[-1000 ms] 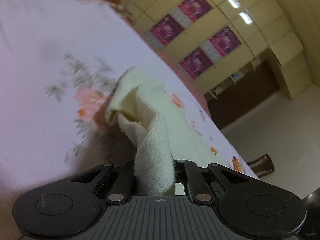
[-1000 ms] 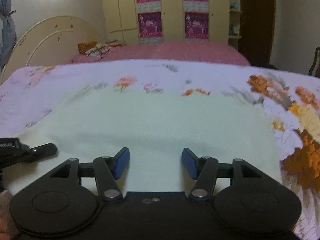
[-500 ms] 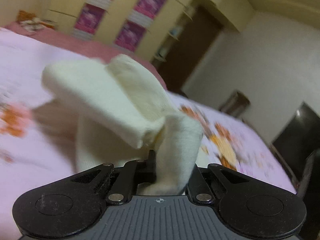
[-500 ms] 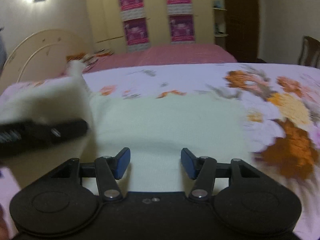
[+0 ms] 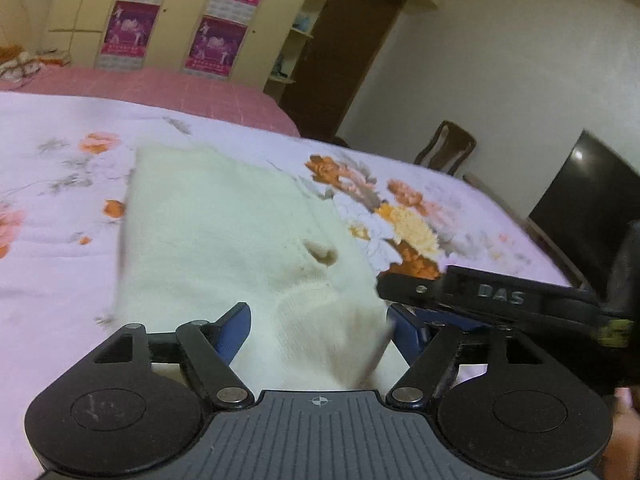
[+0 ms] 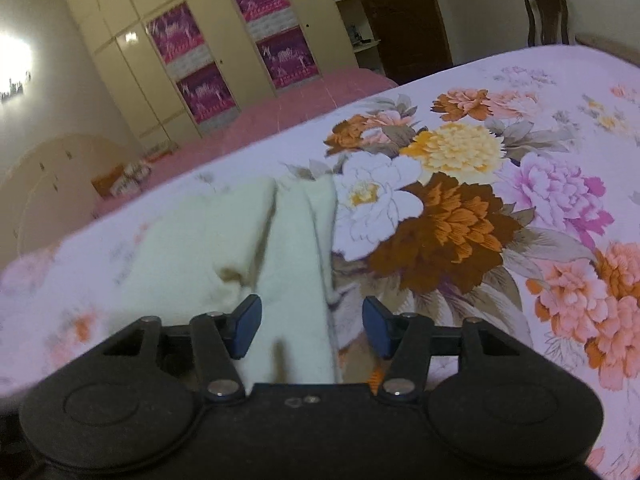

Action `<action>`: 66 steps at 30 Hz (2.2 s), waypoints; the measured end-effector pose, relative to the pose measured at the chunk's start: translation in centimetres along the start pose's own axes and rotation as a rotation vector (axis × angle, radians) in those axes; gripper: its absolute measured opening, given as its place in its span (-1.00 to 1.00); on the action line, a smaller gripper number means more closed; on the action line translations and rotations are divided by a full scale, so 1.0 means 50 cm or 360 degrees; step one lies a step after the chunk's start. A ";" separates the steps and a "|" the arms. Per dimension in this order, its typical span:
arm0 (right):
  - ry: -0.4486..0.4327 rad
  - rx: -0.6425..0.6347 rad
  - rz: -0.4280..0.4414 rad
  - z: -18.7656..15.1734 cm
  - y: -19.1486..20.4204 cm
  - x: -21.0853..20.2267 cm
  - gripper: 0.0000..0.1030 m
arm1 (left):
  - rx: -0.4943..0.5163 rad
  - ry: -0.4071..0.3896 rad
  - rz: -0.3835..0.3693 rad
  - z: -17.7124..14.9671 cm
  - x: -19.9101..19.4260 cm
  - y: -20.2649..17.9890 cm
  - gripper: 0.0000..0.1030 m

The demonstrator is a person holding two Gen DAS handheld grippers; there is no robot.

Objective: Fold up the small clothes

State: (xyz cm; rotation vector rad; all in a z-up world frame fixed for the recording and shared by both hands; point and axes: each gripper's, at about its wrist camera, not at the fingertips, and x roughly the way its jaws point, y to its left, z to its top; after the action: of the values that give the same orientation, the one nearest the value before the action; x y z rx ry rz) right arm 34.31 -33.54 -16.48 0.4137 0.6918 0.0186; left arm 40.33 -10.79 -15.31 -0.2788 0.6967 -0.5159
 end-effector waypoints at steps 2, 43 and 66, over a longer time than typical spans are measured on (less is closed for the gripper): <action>0.0018 0.0005 0.0046 0.006 0.010 0.003 0.13 | -0.0027 -0.0060 0.0034 -0.005 -0.026 0.021 0.46; 0.0005 -0.0178 0.0018 0.041 0.024 0.107 -0.70 | -0.0038 0.0080 0.0289 0.006 0.106 0.107 0.50; 0.0239 -0.0071 -0.0068 -0.084 -0.022 -0.035 -0.73 | 0.0036 0.0153 0.0314 -0.016 0.065 0.098 0.51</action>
State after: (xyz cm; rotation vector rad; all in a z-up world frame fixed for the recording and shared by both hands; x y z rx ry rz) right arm 30.23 -33.27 -18.73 0.3572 0.8468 0.0246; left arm 43.65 -8.49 -19.63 -0.1622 0.8022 -0.3503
